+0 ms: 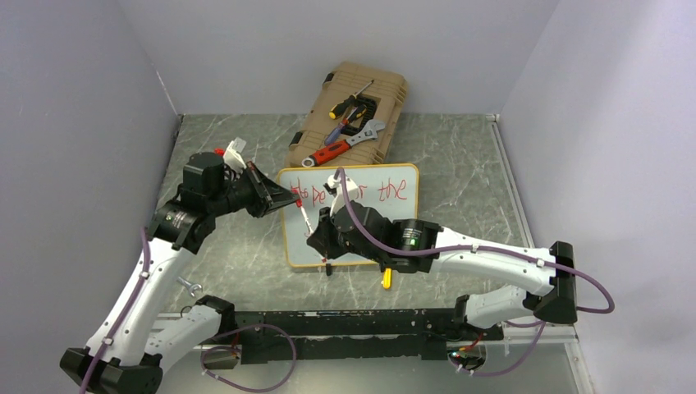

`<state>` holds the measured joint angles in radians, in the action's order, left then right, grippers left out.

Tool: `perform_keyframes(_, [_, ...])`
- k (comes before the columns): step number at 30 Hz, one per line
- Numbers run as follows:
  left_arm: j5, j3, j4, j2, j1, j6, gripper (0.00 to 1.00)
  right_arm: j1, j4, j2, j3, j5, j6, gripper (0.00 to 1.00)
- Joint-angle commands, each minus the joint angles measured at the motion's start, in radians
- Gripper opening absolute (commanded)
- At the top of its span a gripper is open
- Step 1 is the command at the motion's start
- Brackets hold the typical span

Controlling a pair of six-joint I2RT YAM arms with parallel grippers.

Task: Write a sentence on the whiteboard
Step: Close the whiteboard marker at the center of the board.

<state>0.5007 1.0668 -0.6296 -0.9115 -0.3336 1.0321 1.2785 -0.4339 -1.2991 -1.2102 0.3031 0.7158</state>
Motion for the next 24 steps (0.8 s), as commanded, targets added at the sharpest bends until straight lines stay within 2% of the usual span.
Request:
perform_keyframes(1, [0.060,-0.014,0.042,0.034,-0.007,-0.028,0.00,-0.028,0.023,-0.015,-0.086,0.010,-0.024,0.00])
perform_keyframes(8, [0.039,-0.046,0.049,0.072,-0.014,-0.068,0.00,-0.042,0.004,-0.061,-0.164,0.001,-0.038,0.00])
perform_keyframes(17, [0.067,-0.093,0.102,0.114,-0.015,-0.080,0.00,-0.068,0.070,-0.022,-0.131,0.095,-0.019,0.00])
perform_keyframes(24, [0.083,-0.132,0.133,0.144,-0.016,-0.063,0.00,-0.109,0.115,-0.021,-0.131,0.099,-0.043,0.00])
